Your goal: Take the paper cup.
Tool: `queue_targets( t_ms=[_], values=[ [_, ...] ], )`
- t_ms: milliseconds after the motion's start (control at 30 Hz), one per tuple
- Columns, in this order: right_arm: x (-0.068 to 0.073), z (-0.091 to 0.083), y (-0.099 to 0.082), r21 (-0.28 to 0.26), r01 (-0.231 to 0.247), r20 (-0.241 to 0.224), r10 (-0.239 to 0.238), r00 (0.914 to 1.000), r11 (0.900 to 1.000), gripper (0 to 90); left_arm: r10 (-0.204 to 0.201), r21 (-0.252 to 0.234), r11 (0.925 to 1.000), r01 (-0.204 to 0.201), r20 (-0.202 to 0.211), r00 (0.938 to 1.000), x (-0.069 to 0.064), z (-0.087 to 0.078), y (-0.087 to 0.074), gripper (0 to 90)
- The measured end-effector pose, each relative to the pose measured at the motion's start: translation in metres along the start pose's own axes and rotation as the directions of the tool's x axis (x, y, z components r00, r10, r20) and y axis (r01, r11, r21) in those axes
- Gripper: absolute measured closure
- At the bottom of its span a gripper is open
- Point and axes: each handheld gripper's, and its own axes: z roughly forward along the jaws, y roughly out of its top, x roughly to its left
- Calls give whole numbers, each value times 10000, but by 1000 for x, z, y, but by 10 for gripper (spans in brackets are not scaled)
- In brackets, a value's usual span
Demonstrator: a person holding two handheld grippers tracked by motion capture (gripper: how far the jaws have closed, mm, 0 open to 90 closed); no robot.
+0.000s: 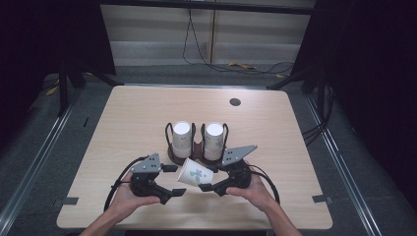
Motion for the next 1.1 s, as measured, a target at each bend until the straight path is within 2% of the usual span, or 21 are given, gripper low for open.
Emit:
queue_targets(
  t_ms=[233,400,567,733,1000,1100],
  values=[
    [0,-1,-1,-395,-165,81,168,9998,9991,377,-119,-219,9997,116,-131,9998,1,0,0,174],
    [0,1,-3,-365,-175,42,177,9998,9992,376,-385,-475,9982,375,-207,9990,3,-1,-2,189],
    [1,3,-2,-427,-77,28,78,10000,9991,375,-686,-1019,9925,675,-66,9976,3,-3,-2,189],
    [1,6,-3,-571,-134,22,136,9999,9983,374,-1048,-1278,9862,1052,99,9944,3,-3,-2,158],
    [2,11,-8,-853,-261,-61,257,9997,9960,373,-1355,-1422,9804,1364,160,9906,5,-2,-1,157],
    [3,13,-8,-918,-107,-93,99,9999,9957,372,-1462,-1473,9781,1473,181,9891,7,-1,-1,154]
  ],
)
